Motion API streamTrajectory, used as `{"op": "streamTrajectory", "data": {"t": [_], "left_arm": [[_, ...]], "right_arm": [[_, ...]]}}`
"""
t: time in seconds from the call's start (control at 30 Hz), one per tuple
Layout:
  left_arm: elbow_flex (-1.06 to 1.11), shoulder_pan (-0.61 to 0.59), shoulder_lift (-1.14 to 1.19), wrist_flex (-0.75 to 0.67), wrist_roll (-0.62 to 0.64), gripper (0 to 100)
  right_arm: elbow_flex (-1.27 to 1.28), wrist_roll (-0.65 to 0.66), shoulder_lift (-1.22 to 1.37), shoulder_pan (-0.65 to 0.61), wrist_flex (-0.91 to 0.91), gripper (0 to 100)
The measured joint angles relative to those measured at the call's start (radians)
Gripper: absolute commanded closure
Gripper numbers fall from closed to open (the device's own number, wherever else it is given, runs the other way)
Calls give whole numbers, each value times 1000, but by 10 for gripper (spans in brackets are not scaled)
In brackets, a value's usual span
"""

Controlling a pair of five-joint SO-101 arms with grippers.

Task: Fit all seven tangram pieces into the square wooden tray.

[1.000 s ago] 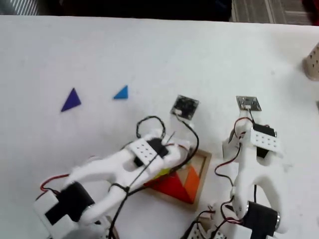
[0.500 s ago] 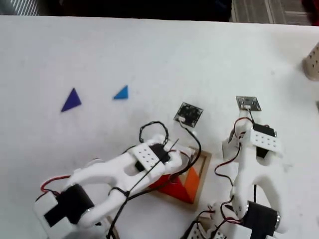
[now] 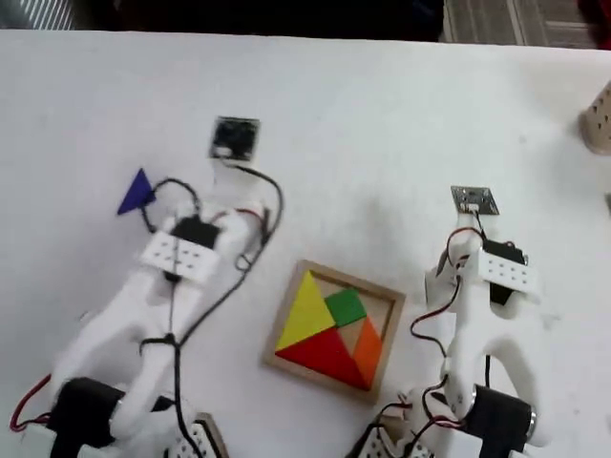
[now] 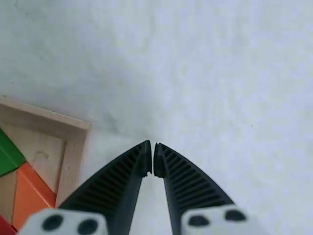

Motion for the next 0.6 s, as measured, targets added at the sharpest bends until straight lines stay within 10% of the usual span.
{"op": "streamTrajectory", "data": {"t": [0.23, 0.6], "left_arm": [[-100, -216, 3, 54, -57, 731], [-519, -227, 430, 218, -299, 745]], "right_arm": [[3, 0, 0, 0, 0, 981], [5, 0, 0, 0, -9, 981]]}}
